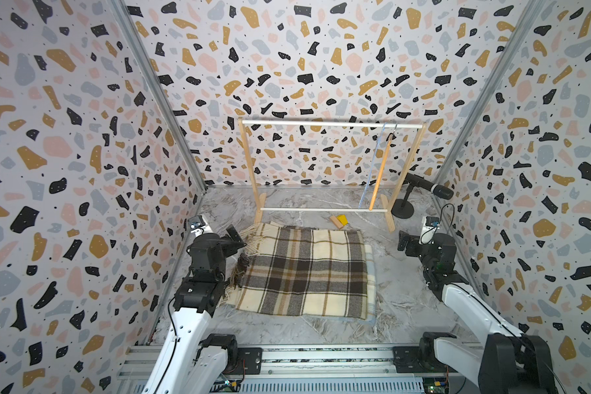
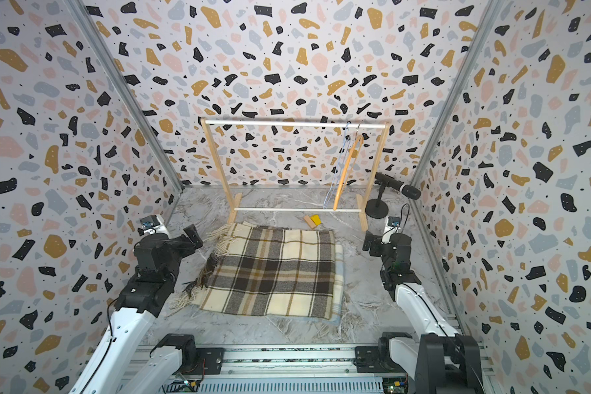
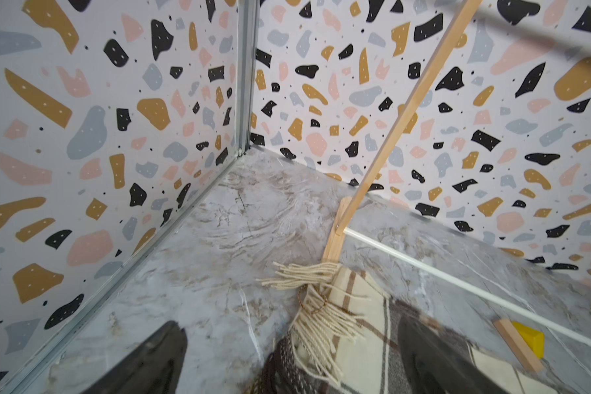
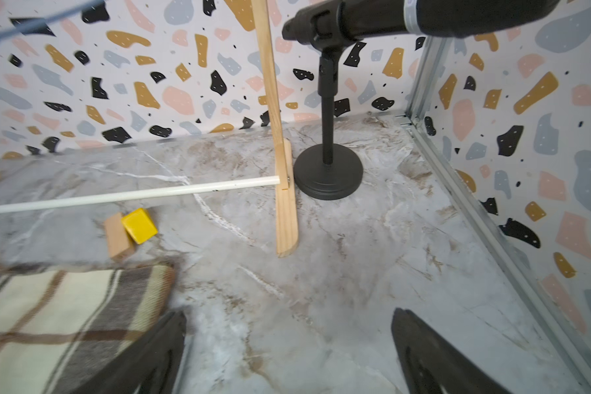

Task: Hang the scarf on the hanger
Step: Pick up the hanger from the clothesline.

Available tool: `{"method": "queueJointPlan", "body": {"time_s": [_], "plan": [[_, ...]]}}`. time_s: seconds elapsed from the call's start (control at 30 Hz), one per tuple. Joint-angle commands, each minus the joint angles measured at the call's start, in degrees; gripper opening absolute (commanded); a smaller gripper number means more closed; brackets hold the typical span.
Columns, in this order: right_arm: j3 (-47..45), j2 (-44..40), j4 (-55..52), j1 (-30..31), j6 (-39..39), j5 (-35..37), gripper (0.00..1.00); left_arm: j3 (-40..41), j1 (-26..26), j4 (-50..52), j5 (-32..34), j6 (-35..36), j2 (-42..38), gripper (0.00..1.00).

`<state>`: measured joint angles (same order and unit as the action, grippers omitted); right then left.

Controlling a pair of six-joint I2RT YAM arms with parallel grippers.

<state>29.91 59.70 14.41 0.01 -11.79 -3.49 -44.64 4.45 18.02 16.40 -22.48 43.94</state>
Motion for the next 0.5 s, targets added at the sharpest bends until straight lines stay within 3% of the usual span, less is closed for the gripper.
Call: {"method": "queueJointPlan", "body": {"time_s": [0.0, 0.2, 0.37, 0.47], "plan": [[4.8, -4.0, -18.1, -0.1, -7.4, -8.5, 1.00, -6.1, -0.2, 12.1, -4.3, -0.8, 1.1, 1.00], [9.1, -5.8, -25.7, 1.0, -12.6, -23.4, 1.00, -12.1, -0.2, 14.5, -20.0, -0.8, 3.6, 1.00], [8.5, -3.3, -26.6, 4.4, -17.7, -27.2, 0.98, -9.8, 0.4, 10.5, -34.7, -6.1, 9.0, 0.98], [7.5, -1.1, -23.3, 4.9, -20.6, -30.0, 0.96, -7.3, 2.7, 6.0, -37.6, -8.3, 12.5, 0.97]]}}
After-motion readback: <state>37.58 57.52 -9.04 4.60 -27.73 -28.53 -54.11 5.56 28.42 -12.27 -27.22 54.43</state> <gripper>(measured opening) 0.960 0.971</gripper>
